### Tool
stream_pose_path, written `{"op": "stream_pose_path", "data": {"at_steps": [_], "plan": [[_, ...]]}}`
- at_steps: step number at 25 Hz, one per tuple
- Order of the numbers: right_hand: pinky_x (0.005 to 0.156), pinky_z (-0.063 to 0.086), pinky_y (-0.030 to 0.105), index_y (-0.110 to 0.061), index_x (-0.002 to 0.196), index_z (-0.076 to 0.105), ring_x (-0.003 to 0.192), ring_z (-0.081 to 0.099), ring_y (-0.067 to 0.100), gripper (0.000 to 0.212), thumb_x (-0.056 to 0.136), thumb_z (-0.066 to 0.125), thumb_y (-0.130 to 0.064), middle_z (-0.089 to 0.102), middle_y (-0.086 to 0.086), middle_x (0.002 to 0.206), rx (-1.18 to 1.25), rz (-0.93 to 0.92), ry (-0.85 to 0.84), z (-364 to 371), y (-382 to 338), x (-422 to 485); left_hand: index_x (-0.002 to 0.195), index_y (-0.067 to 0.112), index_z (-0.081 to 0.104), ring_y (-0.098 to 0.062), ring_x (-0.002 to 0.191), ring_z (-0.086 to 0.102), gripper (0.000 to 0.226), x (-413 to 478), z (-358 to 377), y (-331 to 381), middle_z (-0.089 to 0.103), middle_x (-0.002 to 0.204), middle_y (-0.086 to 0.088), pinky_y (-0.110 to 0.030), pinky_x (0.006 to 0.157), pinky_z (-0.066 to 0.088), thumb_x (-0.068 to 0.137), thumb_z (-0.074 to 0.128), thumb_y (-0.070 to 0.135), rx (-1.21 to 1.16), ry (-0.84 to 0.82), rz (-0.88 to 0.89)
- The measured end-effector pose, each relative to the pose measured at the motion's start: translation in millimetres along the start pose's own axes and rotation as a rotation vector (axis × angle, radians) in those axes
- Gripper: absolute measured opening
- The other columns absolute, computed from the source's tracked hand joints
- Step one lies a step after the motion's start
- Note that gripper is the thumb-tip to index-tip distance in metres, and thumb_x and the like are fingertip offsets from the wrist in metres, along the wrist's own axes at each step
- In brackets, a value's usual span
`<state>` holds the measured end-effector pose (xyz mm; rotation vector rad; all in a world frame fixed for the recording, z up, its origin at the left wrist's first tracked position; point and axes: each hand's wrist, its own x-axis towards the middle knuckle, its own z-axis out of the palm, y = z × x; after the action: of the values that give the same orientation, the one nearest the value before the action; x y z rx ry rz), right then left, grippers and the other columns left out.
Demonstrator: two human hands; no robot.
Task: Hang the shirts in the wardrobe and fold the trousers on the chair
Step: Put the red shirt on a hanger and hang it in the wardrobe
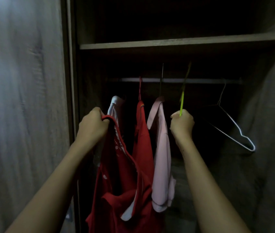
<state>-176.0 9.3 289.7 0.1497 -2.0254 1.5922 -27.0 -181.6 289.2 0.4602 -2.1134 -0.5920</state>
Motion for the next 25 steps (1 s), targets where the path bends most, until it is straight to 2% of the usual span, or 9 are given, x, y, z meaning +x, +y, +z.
{"op": "stream_pose_path", "data": {"at_steps": [2, 3, 7, 10, 12, 15, 19, 22, 25], "plan": [[0.069, 0.029, 0.009, -0.004, 0.099, 0.064, 0.089, 0.052, 0.016, 0.021, 0.094, 0.044, -0.007, 0.056, 0.016, 0.117, 0.008, -0.085, -0.002, -12.8, -3.0, -37.0, 0.085, 0.009, 0.050, -0.032, 0.077, 0.057, 0.008, -2.5, -7.0, -7.1, 0.057, 0.078, -0.010, -0.039, 0.070, 0.046, 0.086, 0.053, 0.016, 0.023, 0.017, -0.016], [0.065, 0.025, 0.008, -0.003, 0.096, 0.064, 0.087, 0.048, 0.015, 0.020, 0.092, 0.044, -0.003, 0.056, 0.017, 0.116, 0.031, -0.117, 0.006, -17.1, -5.3, -57.6, 0.086, 0.008, 0.050, -0.033, 0.079, 0.057, 0.008, -3.7, -11.9, -11.9, 0.058, 0.079, -0.011, -0.040, 0.071, 0.046, 0.086, 0.053, 0.015, 0.033, 0.028, -0.026], [0.074, 0.033, 0.013, -0.005, 0.086, 0.061, 0.087, 0.056, 0.018, 0.020, 0.079, 0.044, 0.003, 0.060, 0.010, 0.098, 0.214, -0.276, 0.127, -14.1, -18.0, -140.5, 0.088, 0.004, 0.054, -0.035, 0.084, 0.060, 0.011, -8.1, -38.6, -35.2, 0.061, 0.085, -0.017, -0.044, 0.077, 0.051, 0.087, 0.054, 0.015, 0.033, 0.040, -0.062], [0.070, 0.033, -0.002, -0.006, 0.089, 0.061, 0.078, 0.052, -0.007, 0.023, 0.078, 0.045, 0.006, 0.057, -0.010, 0.086, 0.391, -0.320, 0.141, -3.0, -31.6, -197.4, 0.086, 0.001, 0.056, -0.035, 0.082, 0.060, 0.014, -10.4, -65.5, -54.7, 0.061, 0.083, -0.020, -0.045, 0.075, 0.051, 0.087, 0.053, 0.014, 0.057, 0.056, -0.071], [0.067, 0.041, 0.001, -0.012, 0.093, 0.058, 0.076, 0.057, -0.010, 0.031, 0.078, 0.044, 0.011, 0.060, -0.011, 0.087, 0.518, -0.263, 0.067, 8.1, -38.6, -222.8, 0.082, -0.002, 0.054, -0.037, 0.081, 0.059, 0.014, -13.4, -85.8, -69.3, 0.059, 0.080, -0.022, -0.043, 0.070, 0.047, 0.085, 0.053, 0.012, 0.083, 0.076, -0.077], [0.067, 0.052, 0.018, -0.025, 0.091, 0.046, 0.076, 0.069, 0.005, 0.046, 0.078, 0.040, 0.018, 0.064, 0.005, 0.100, 0.701, -0.140, -0.125, 30.3, -50.7, -250.9, 0.079, 0.000, 0.052, -0.035, 0.080, 0.058, 0.012, -24.4, -115.7, -91.9, 0.057, 0.078, -0.021, -0.040, 0.067, 0.043, 0.083, 0.053, 0.012, 0.134, 0.084, -0.106], [0.057, 0.056, 0.042, -0.027, 0.099, 0.042, 0.057, 0.065, 0.018, 0.039, 0.085, 0.046, 0.009, 0.063, 0.003, 0.089, 0.778, -0.126, -0.262, 56.5, -57.7, -290.6, 0.079, 0.004, 0.049, -0.031, 0.077, 0.053, 0.009, -47.9, -153.2, -126.7, 0.053, 0.077, -0.017, -0.036, 0.066, 0.037, 0.085, 0.053, 0.010, 0.183, 0.076, -0.169], [0.040, 0.049, 0.031, -0.032, 0.116, 0.038, 0.044, 0.057, 0.021, 0.037, 0.093, 0.054, -0.008, 0.063, 0.008, 0.070, 0.722, -0.187, -0.384, 64.2, -56.5, -320.5, 0.085, -0.002, 0.054, -0.034, 0.081, 0.057, 0.014, -63.5, -176.2, -153.1, 0.060, 0.084, -0.022, -0.039, 0.069, 0.041, 0.084, 0.053, 0.012, 0.213, 0.076, -0.187], [0.044, 0.051, 0.034, -0.046, 0.139, 0.027, 0.044, 0.055, 0.020, 0.063, 0.093, 0.051, -0.011, 0.056, 0.008, 0.057, 0.487, -0.254, -0.616, 72.7, -53.0, -345.5, 0.082, 0.002, 0.050, -0.029, 0.077, 0.051, 0.011, -82.9, -198.6, -180.6, 0.054, 0.080, -0.016, -0.033, 0.065, 0.033, 0.085, 0.053, 0.013, 0.241, 0.070, -0.246]]}}
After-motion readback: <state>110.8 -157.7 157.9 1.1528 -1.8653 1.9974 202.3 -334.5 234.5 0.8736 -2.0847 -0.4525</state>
